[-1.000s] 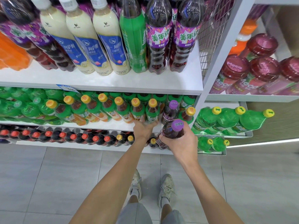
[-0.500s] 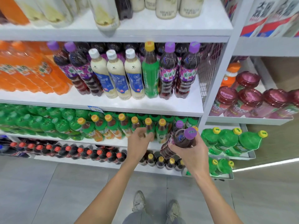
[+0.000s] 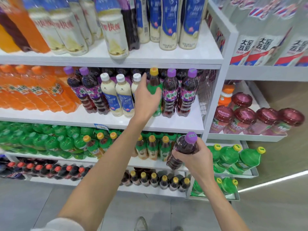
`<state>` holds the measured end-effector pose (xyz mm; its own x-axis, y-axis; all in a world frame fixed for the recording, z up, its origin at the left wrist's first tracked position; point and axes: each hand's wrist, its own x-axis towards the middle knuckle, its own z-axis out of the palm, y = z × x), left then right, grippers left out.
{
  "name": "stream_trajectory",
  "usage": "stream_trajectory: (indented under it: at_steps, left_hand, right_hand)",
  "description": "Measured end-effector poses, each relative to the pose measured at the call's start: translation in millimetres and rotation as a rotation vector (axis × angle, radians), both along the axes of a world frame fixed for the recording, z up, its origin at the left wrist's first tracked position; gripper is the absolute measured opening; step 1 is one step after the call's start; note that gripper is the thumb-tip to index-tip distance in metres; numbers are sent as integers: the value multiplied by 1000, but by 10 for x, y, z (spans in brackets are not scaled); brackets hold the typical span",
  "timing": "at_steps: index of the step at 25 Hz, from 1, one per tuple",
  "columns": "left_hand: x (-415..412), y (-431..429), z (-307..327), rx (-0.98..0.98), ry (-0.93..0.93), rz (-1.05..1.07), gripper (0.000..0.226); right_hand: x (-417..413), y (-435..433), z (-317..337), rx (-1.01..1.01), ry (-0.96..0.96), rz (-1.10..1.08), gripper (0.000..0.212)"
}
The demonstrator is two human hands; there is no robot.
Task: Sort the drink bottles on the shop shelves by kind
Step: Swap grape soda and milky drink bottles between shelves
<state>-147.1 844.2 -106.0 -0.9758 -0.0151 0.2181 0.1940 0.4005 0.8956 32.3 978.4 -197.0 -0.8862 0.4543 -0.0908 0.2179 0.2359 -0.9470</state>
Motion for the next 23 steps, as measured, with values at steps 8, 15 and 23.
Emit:
stream_trajectory:
  at_steps: [8, 15, 23]
  left_hand:
    - [-443, 195, -35, -163, -45, -17, 37]
    - [-329, 179, -245, -187, 72, 38, 38]
    - [-144, 209, -559, -85, 57, 52, 49]
  right_hand:
    - [-171, 9, 339, -41, 47, 12, 38]
    - [-219, 37, 503, -82, 85, 13, 43]
    - [-280, 50, 522, -58, 96, 18, 42]
